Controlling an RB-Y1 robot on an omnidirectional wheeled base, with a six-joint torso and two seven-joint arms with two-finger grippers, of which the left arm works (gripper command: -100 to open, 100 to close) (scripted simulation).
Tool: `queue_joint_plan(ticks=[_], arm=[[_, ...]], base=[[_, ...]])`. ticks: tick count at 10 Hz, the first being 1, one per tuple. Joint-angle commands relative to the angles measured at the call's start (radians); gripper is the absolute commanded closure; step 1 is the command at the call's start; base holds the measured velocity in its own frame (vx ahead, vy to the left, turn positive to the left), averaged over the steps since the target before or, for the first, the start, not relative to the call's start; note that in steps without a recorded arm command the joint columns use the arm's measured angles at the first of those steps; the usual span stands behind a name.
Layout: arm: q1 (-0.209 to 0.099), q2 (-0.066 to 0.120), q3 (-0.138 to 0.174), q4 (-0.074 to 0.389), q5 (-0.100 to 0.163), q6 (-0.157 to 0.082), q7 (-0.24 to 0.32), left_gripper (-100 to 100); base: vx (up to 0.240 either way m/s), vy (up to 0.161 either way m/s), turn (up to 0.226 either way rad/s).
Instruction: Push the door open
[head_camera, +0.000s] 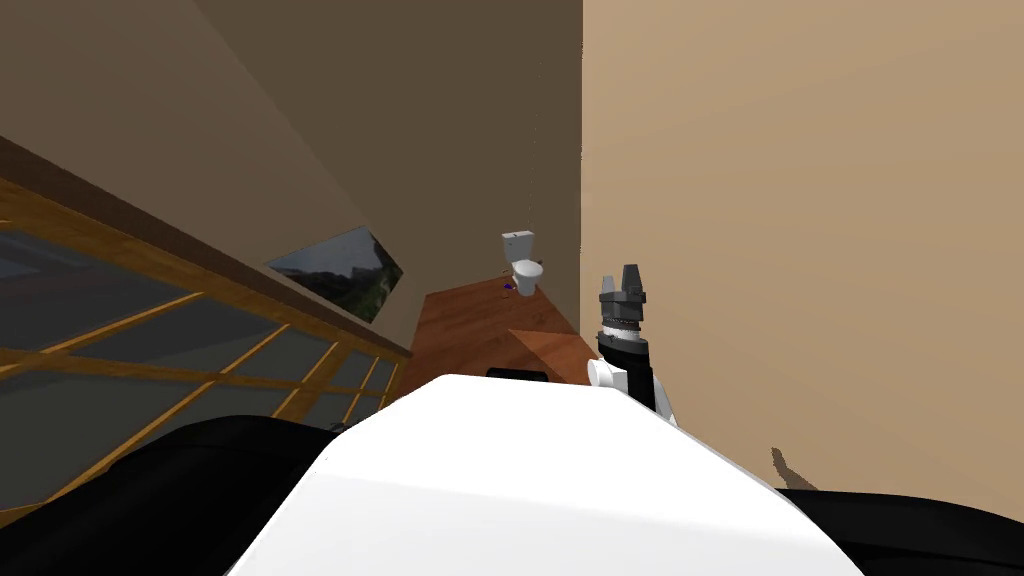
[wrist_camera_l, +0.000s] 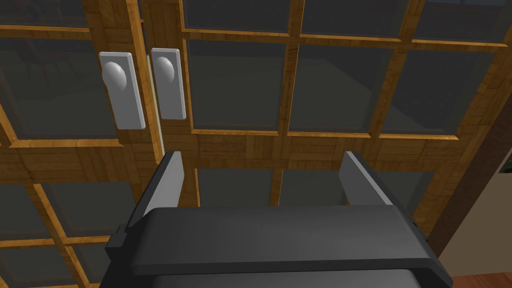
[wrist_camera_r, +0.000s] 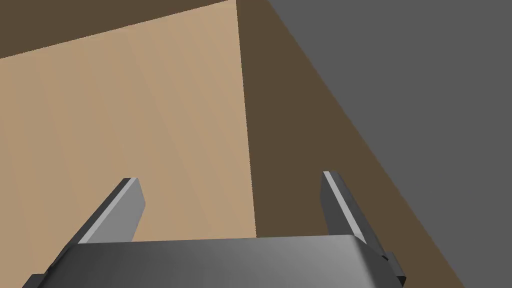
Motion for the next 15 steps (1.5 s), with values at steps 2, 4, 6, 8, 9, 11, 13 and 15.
queue_joint_plan(ticks=[2,4,6,8,9,11,13,15], arm=[[0.004,-0.003,0.011,0.023,0.050,-0.028,0.022,-100],[0.005,-0.006,0.019,0.043,0.086,-0.049,0.039,-100],[0.006,-0.009,0.026,0.062,0.122,-0.070,0.056,-100],[0.007,-0.012,0.034,0.082,0.157,-0.091,0.073,-100],[0.008,-0.014,0.038,0.092,0.175,-0.101,0.082,-100],[0.009,-0.018,0.046,0.114,0.215,-0.125,0.100,-100],[0.010,-0.022,0.053,0.131,0.246,-0.144,0.115,-100],[0.011,-0.027,0.061,0.152,0.284,-0.168,0.133,-100]], base=[[-0.147,0.050,-0.256],[-0.138,0.055,-0.272],[-0.149,0.047,-0.267],[-0.146,0.034,-0.273],[-0.133,0.033,-0.250],[-0.157,0.031,-0.301],[-0.171,0.010,-0.233],[-0.161,0.007,-0.297]])
